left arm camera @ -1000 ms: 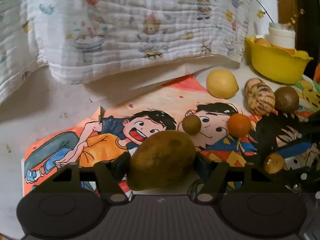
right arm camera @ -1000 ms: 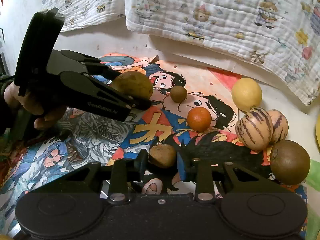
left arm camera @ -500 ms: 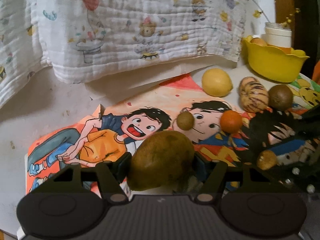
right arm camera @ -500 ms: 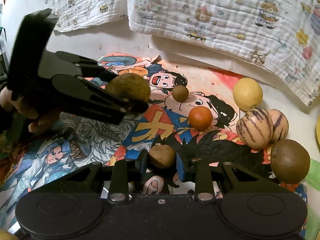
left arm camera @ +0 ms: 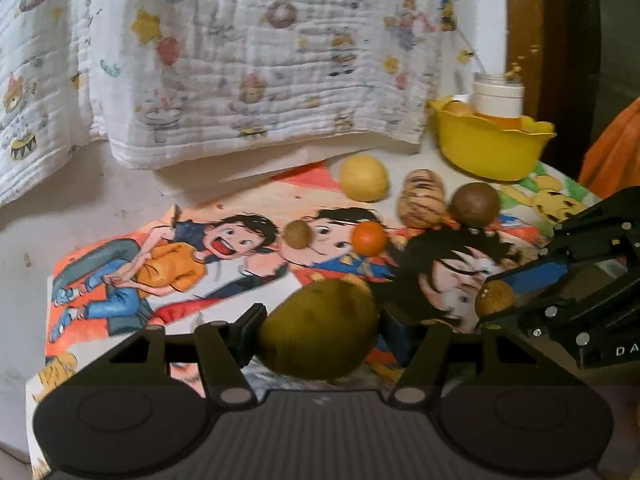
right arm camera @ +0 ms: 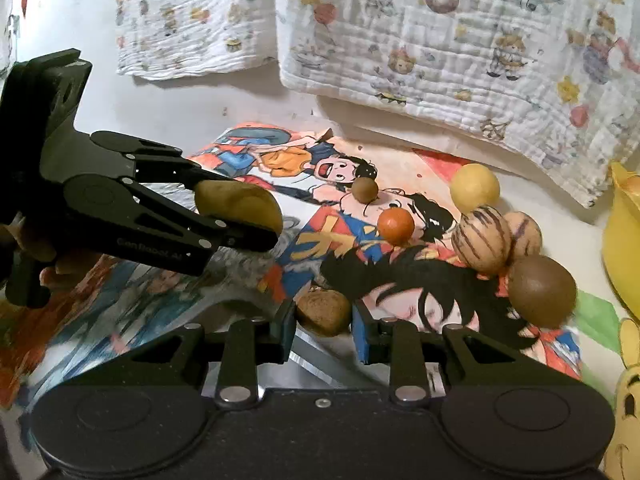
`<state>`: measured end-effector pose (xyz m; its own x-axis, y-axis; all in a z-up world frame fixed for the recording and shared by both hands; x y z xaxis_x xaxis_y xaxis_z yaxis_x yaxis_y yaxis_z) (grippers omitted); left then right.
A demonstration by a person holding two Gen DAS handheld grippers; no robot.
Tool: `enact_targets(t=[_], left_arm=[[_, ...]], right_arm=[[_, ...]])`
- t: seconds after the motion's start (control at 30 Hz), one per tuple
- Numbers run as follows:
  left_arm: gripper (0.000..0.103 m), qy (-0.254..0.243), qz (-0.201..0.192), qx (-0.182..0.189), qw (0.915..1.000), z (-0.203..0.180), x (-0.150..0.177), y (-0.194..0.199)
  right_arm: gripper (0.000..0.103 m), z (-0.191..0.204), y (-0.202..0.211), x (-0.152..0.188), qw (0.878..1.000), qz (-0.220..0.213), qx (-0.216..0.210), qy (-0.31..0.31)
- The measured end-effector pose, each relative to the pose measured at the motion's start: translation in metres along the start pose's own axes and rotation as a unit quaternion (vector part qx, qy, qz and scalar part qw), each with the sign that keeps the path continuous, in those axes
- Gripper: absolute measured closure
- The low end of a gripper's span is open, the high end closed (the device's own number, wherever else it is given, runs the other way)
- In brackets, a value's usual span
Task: Organize fruits
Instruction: 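Grasp the second large pear with the left tool while the right grasps a small brown fruit, then carry both fruits over the tray and open the right tool to drop the brown fruit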
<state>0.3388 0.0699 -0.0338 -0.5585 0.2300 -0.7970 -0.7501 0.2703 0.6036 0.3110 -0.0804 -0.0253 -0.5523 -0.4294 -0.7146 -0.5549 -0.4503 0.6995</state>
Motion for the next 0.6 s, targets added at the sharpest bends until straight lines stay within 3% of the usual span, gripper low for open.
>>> enact_targets(t=[0.07,0.13,0.4,0.6], left_arm=[[0.048,-0.008,0.001,0.002,1.0000,-0.010,0.005,0.005],[0.049,-0.019,-0.010,-0.011,0.9997,-0.016,0.007,0.010],[0.048,-0.007,0.003,-0.015,0.9999,-0.014,0.008,0.010],[0.042,-0.020,0.027,-0.019,0.9992,-0.016,0.015,0.004]], right_arm=[[0.071,0.004,0.011,0.007,1.000,0.000,-0.001,0.004],[0.071,0.007,0.019,0.014,1.000,0.000,-0.002,0.007],[0.071,0.013,0.030,0.029,1.000,-0.002,-0.001,0.002],[0.071,0.012,0.020,0.027,1.000,-0.002,-0.007,-0.005]])
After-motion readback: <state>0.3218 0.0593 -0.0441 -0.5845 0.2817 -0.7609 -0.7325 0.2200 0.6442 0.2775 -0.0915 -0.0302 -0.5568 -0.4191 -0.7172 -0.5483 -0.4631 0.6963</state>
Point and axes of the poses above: each gripper's, at about its wrist camera, not at the fingertips, and y roughly against the way its jaws point, z to its left, x to its underside, the point moved 5 cm from there along -y, roughly the way its jaws point, and after that the axes turned 1 degree about y, right-handed, at the moved point
